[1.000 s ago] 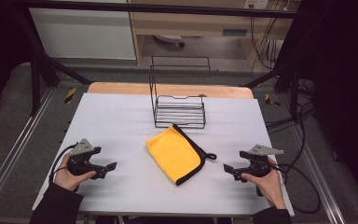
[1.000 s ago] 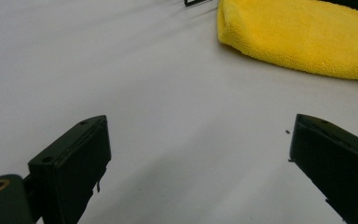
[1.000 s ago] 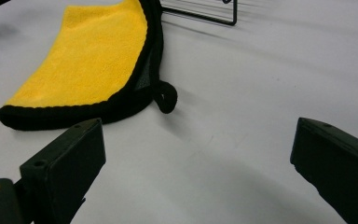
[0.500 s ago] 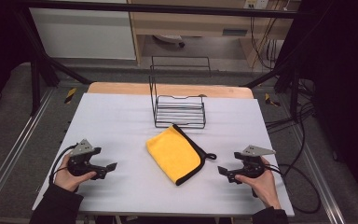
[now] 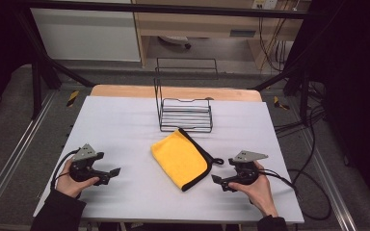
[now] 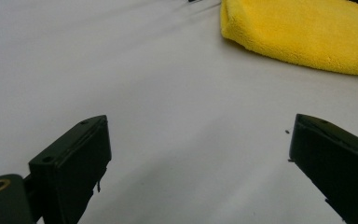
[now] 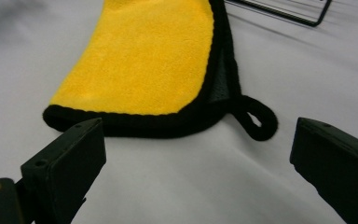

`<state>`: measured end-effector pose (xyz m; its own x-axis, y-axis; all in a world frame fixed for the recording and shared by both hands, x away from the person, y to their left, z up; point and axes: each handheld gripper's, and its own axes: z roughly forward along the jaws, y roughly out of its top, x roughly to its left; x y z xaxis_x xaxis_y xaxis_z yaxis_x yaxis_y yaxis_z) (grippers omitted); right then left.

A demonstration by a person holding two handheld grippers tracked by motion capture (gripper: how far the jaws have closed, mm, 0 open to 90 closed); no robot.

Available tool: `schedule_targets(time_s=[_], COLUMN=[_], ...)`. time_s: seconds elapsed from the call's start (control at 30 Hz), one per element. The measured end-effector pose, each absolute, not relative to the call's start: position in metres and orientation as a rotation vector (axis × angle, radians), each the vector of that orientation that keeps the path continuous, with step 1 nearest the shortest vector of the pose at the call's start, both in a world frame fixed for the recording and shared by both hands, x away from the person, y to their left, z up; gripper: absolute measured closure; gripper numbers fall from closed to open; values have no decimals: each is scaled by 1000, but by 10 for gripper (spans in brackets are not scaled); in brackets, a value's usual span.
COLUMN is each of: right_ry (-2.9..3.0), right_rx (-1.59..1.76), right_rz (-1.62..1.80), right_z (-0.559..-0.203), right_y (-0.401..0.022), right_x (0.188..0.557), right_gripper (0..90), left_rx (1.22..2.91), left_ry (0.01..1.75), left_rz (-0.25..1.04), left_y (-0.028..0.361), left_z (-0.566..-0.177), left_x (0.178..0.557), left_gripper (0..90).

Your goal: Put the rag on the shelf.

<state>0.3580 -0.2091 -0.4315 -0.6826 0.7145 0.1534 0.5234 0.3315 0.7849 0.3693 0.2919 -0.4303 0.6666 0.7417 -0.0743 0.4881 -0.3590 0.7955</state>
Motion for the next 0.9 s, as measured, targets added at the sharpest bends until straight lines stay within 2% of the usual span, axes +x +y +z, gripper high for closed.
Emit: schedule_targets(time_s=[0.67, 0.9], right_ry=[2469, 2498], right_rx=[988, 882], right_rz=[1210, 1160], right_z=[-423, -418], right_y=[-141, -111], right_x=[356, 351], right_gripper=[57, 127], left_rx=[2028, 2035], left_ry=[956, 957], left_rz=[383, 382], left_y=[292, 291], left_z=[-430, -431], left_x=[369, 369], left_gripper=[52, 52])
